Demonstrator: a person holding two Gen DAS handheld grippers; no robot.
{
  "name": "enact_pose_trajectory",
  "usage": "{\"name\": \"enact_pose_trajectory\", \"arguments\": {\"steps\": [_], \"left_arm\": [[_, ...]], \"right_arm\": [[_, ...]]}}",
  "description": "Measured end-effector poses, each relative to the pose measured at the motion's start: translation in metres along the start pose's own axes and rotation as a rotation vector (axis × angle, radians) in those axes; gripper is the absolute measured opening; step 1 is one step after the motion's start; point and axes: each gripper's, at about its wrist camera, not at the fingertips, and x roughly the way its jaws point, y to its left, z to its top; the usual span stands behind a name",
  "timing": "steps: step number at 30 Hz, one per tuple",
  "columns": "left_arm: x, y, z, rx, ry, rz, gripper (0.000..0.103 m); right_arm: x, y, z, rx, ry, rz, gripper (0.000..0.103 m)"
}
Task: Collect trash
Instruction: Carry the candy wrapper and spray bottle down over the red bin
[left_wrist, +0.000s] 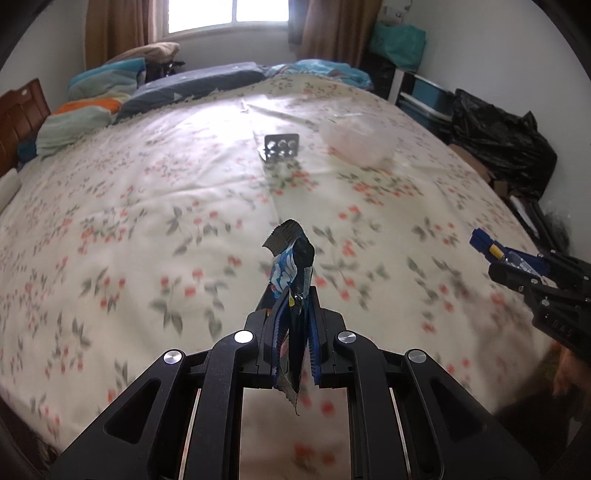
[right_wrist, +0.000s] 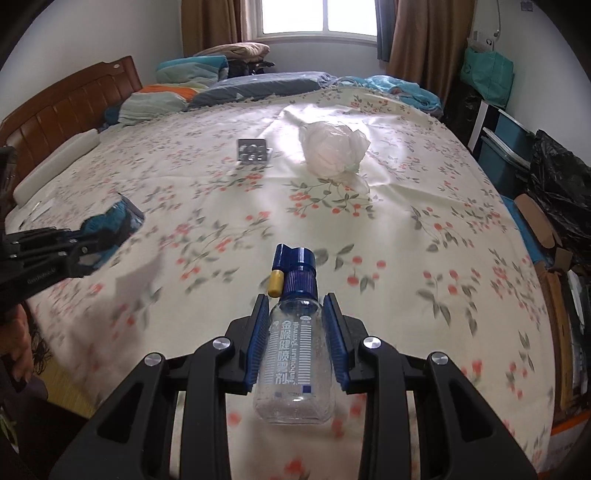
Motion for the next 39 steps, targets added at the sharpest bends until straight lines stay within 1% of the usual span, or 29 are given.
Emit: {"name": "enact_pose_trajectory", "arguments": {"steps": [3,8,14,17,21,28,35,38,39], "left_arm": [[-0.020,-0.011,-0.019,0.007,0.009,-0.011,0.012],[-0.049,-0.029,-0.054,0.016,0.028,-0.033,0.012],[-0.076,-0.048,-0.101,0.039,0.060,-0.049,0.012],[-0.085,-0.057,-0.126,0.046,0.088,-0.057,0.013],[-0.086,-0.064,-0.155,0.058,0.131,-0.059,0.013],[-0.071,-0.075,-0.205,0.065,0.238,-0.070,0.013],[-0.056,-0.084,-0.243,0.075,0.323,-0.085,0.013],[-0.046,-0.088,-0.256,0.079,0.372,-0.097,0.014],[-0.042,-0.090,-0.261,0.083,0.394,-0.102,0.016]], "right_arm": [[-0.021,0.008,-0.014,-0.010,-0.005,0.016,0.030],[-0.058,0.025,-0.050,-0.032,0.006,0.060,0.031],[-0.086,0.042,-0.092,-0.055,0.031,0.093,0.031],[-0.095,0.050,-0.114,-0.059,0.053,0.109,0.031],[-0.098,0.058,-0.141,-0.061,0.090,0.127,0.031],[-0.085,0.073,-0.192,-0.068,0.186,0.157,0.031],[-0.072,0.080,-0.222,-0.076,0.256,0.172,0.031],[-0.065,0.080,-0.232,-0.077,0.292,0.177,0.031],[-0.063,0.080,-0.234,-0.076,0.300,0.178,0.031]]}}
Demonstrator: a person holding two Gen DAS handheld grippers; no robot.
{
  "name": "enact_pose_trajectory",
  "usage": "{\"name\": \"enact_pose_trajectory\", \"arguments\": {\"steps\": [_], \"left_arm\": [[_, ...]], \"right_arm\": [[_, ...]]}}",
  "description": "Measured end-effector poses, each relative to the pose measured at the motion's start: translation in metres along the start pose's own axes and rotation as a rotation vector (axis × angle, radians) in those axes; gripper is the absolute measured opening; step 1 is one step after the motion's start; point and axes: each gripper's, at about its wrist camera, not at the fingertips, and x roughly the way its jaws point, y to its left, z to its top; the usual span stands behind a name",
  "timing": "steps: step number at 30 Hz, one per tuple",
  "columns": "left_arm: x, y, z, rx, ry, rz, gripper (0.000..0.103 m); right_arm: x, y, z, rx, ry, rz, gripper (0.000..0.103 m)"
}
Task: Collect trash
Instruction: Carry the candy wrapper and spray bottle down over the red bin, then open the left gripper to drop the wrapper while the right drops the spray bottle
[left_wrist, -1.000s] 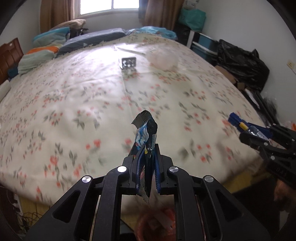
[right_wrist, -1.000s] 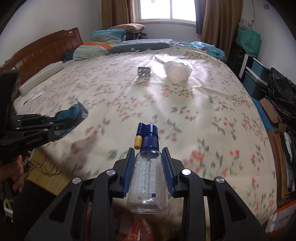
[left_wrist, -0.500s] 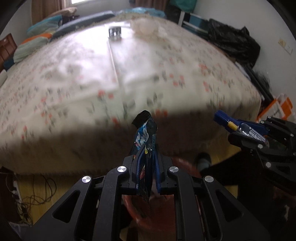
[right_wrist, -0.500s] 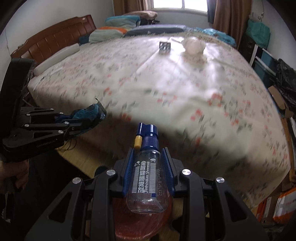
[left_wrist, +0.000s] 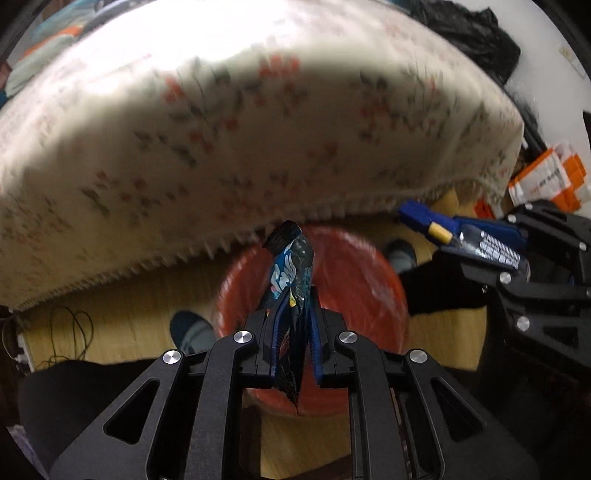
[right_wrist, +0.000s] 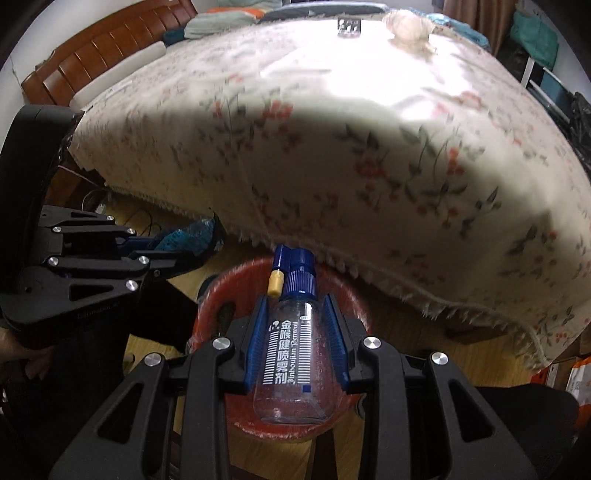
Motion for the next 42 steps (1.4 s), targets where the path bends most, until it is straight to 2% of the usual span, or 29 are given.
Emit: {"name": "enact_pose_trajectory", "arguments": {"steps": [7,20,25,32,40,42], "left_arm": [[0.041,-0.006,-0.010,0.021,0.128,-0.032,0.016],[0.133,0.003,-0.019,-0.012,0.358,-0.070,0.016],[0.158,0.000,-0.018,-0.019,0.406,-0.059,0.016],[0.168,0.004,-0.021,-0.031,0.440,-0.067,0.018],[0.177,0.010,-0.021,-0.066,0.459,-0.070,0.056],[0.175,0.011,-0.020,-0.071,0.451,-0.060,0.060]], "right_arm": [[0.021,-0.003,-0.010,0.013,0.060,0.010,0.031],[0.063,-0.012,-0.017,0.038,0.160,0.021,0.031],[0.084,-0.015,-0.021,0.048,0.223,0.021,0.031],[0.096,-0.014,-0.024,0.045,0.265,0.023,0.031],[0.107,-0.019,-0.025,0.060,0.297,0.033,0.031],[0.111,-0.020,-0.026,0.068,0.307,0.038,0.031]]}}
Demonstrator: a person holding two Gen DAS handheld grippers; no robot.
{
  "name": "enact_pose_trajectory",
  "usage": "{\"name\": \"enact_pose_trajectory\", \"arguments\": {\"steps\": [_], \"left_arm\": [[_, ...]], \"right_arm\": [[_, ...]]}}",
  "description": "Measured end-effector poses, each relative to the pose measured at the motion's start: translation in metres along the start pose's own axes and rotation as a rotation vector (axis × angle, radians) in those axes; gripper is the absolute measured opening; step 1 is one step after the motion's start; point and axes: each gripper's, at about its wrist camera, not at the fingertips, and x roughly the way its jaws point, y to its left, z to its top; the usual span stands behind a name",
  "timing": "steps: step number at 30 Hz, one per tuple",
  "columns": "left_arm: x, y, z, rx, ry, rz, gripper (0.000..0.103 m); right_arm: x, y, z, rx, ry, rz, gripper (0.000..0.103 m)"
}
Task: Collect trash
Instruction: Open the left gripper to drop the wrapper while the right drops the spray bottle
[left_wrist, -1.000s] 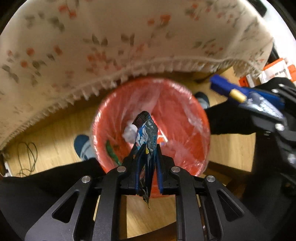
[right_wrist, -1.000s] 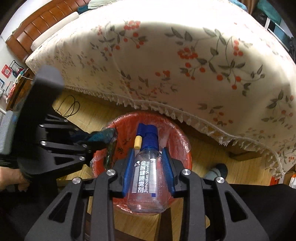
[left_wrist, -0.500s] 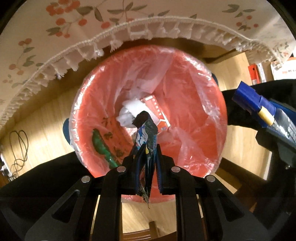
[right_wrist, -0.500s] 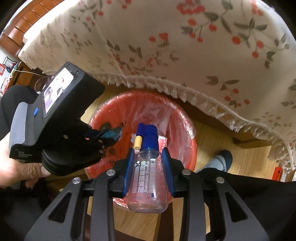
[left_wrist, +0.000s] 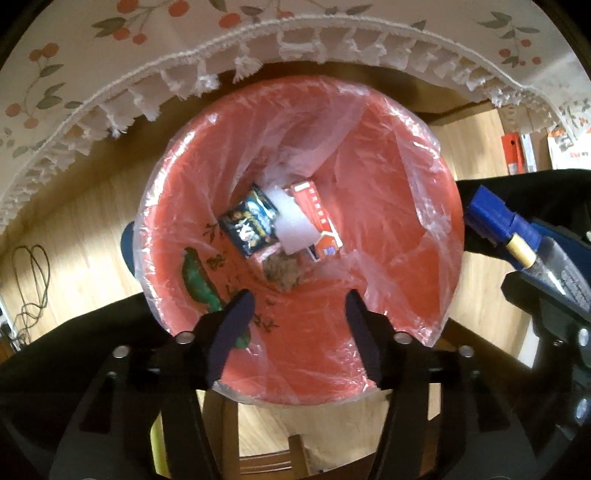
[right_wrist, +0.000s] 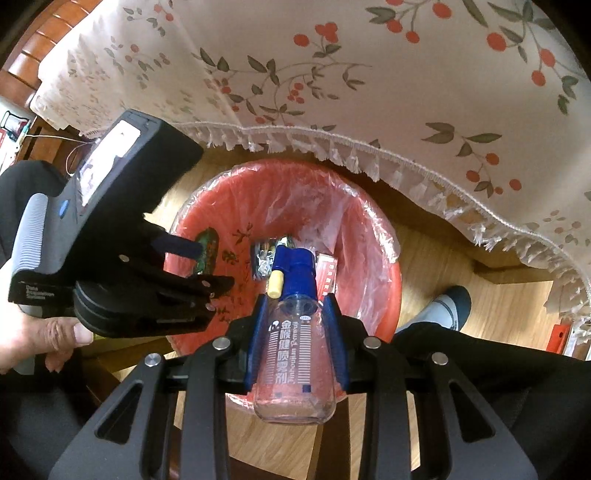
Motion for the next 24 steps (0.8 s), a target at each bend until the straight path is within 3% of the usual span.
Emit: {"name": "enact_pose_trajectory", "arguments": {"steps": [4,9,15,19,24], "left_arm": [[-0.017,0.008,-0.001,-0.036,-0.055,0.019,0.061],[-0.039,0.021,-0.004,-0.104,-0.131,0.039,0.071],[-0.050,0.042,-0.005,-0.193,-0.168,0.046,0.083],[-0.055,0.044,-0.007,-0.201,-0.195,0.046,0.090],[-0.060,0.045,-0.006,-0.200,-0.216,0.066,0.092]], "right_arm": [[0.009,0.001,0.004,-0.006,0.014,0.011,0.031],[0.025,0.010,0.010,-0.052,0.035,-0.001,0.031],[0.038,0.020,0.014,-0.086,0.072,-0.006,0.031],[0.040,0.021,0.016,-0.094,0.082,-0.002,0.032],[0.043,0.022,0.015,-0.094,0.088,0.002,0.034]]}}
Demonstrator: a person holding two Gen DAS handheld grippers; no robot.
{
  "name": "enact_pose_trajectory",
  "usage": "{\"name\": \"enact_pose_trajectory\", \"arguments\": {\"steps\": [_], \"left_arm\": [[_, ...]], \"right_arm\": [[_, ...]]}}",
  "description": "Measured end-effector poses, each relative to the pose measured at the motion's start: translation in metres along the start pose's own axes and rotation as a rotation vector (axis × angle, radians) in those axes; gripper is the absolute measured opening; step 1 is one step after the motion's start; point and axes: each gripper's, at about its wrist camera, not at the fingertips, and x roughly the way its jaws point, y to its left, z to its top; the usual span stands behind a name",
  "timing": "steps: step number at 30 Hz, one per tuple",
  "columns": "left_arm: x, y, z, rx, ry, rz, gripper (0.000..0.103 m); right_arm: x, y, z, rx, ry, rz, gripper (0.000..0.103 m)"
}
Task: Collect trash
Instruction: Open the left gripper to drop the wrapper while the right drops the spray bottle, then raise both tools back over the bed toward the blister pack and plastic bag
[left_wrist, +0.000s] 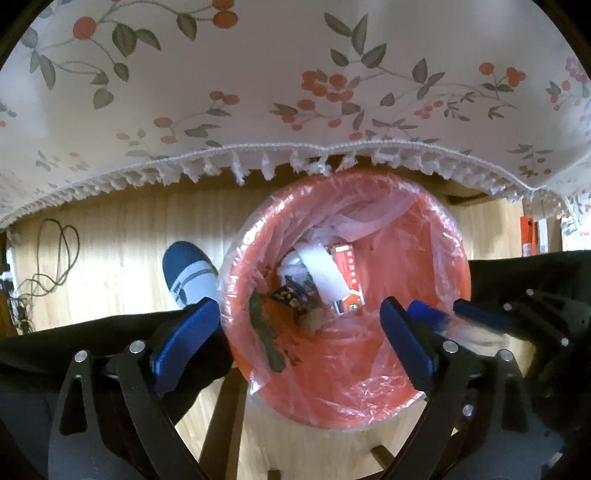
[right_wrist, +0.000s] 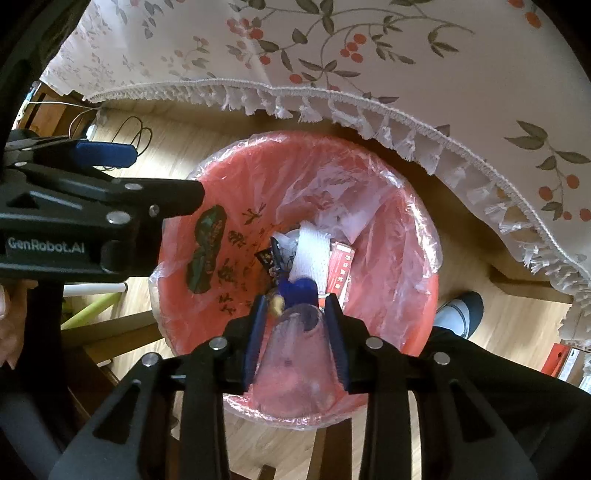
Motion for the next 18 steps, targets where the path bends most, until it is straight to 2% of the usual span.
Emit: {"name": "enact_pose_trajectory", "arguments": {"steps": [1,8,9,11,14,16,18], "left_arm": [[0.000,0.000,0.000,0.000,-0.002,0.005,0.092],[-0.003,-0.003,0.000,0.010,-0.010,0.063,0.092],[-0.005,-0.004,0.000,0.008,-0.018,0.067,0.092],[-0.015,-0.004,-0.001,-0.003,-0.060,0.068,0.092],[-0.042,-0.004,-0.002,0.000,-0.165,0.100,0.092],[-0.055,-0.006,-0.001,0.013,-0.189,0.116,0.092],[-0.066,-0.010,-0.001,0.035,-0.205,0.145,0.092]], "right_arm": [[0.000,0.000,0.000,0.002,-0.002,0.000,0.036],[-0.015,-0.003,-0.002,0.024,-0.050,-0.004,0.075],[-0.020,-0.004,-0.003,0.030,-0.065,-0.009,0.078],[-0.037,-0.006,-0.004,0.049,-0.119,-0.032,0.086],[-0.066,-0.008,-0.009,0.089,-0.219,-0.073,0.098],[-0.086,-0.012,-0.015,0.121,-0.292,-0.097,0.098],[-0.098,-0.015,-0.019,0.137,-0.330,-0.093,0.098]]}}
